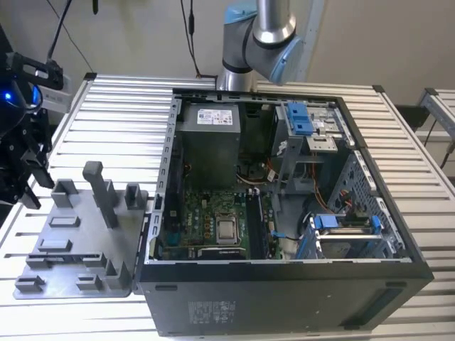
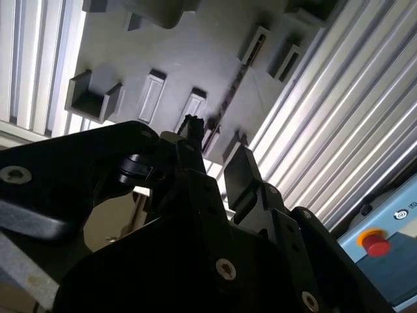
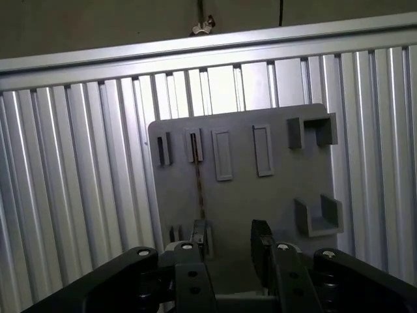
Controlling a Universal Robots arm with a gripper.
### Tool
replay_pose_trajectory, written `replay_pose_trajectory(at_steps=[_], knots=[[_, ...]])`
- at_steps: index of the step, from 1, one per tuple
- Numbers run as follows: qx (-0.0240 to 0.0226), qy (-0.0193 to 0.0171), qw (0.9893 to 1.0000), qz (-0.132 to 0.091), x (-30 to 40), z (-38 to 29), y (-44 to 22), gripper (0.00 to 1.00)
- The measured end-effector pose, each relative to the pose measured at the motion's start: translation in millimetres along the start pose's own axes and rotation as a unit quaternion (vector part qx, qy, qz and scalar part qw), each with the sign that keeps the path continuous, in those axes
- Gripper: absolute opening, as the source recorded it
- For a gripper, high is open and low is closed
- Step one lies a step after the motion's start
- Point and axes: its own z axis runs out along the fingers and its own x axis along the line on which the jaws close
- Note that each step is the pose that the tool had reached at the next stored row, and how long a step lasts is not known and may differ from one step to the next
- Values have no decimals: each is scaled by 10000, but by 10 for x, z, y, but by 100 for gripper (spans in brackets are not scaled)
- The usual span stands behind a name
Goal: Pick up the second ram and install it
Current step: 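Pick up the second ram and move it above second insertion slot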
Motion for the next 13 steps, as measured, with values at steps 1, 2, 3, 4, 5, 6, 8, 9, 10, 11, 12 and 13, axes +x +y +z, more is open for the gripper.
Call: replay_pose_trajectory(at_steps=[1,2,3,4,5,6,8,9,10,11,12,13], knots=[[0,0,10000,0,2,9,0,42],[0,0,10000,0,4,16,-1,42],[0,1,10000,0,4,24,-1,42],[-1,1,10000,0,4,30,-1,42],[0,1,10000,0,4,37,-1,42],[0,1,10000,0,5,43,-2,42],[-1,1,10000,0,5,46,-2,42],[-1,2,10000,0,5,46,-2,42],[-1,1,10000,0,5,47,-1,42],[0,1,10000,0,5,48,-2,42],[0,2,10000,0,5,48,-2,42],[0,2,10000,0,5,50,-2,42]])
